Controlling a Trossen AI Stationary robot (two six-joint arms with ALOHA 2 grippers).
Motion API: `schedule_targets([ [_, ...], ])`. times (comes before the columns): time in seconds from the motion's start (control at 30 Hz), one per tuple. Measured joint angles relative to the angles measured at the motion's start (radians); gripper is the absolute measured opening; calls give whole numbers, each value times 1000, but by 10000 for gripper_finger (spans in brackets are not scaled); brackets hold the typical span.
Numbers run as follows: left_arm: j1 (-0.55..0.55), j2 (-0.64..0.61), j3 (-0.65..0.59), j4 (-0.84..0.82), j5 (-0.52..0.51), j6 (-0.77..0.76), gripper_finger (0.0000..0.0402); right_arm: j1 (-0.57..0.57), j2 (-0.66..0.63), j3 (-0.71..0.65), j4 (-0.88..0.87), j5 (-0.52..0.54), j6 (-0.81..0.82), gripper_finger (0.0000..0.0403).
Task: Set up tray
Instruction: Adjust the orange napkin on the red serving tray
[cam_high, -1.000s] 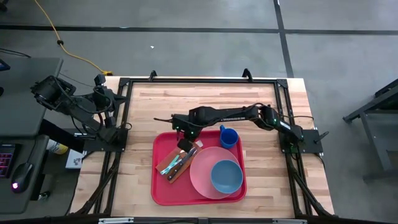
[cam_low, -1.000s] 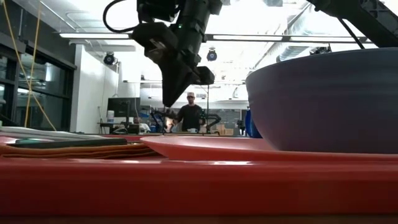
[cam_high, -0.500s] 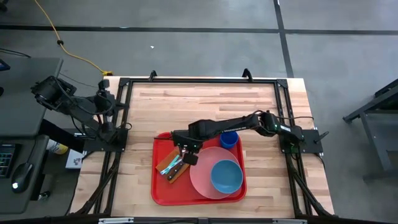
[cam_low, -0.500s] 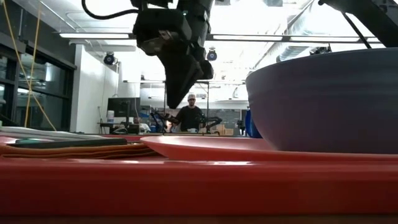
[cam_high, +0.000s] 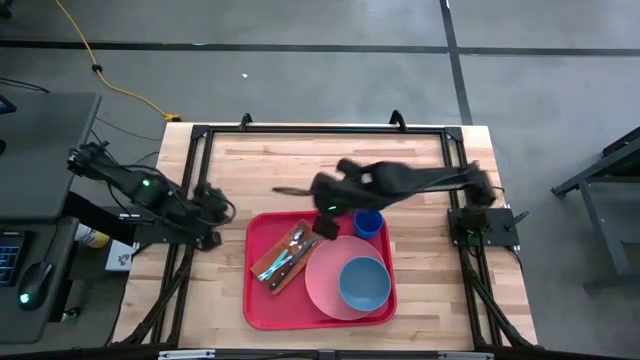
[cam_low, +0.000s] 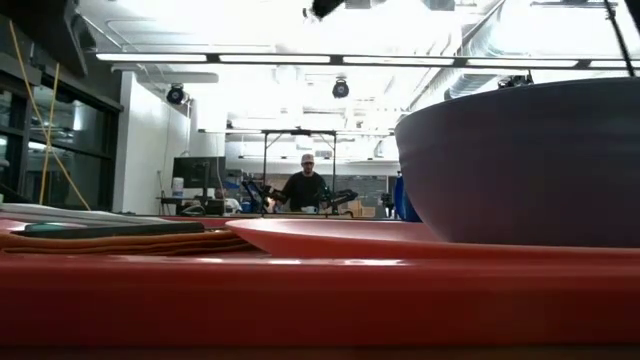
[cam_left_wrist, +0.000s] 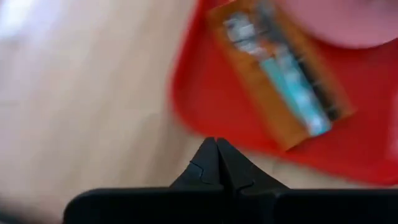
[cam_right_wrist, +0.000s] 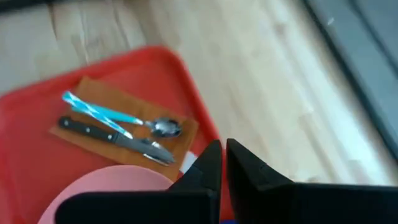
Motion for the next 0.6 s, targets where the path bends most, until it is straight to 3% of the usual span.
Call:
schedule_targets([
  [0.23,0,54,-227,459,153,-5,12,69,-214,0,-64,167,4,0],
  [0.37,0,117,-296,629,214,-52,9,124,-282,0,-119,222,18,0],
  [0.6,0,247,-313,676,306,-120,32,207,-309,0,-204,288,43,0],
])
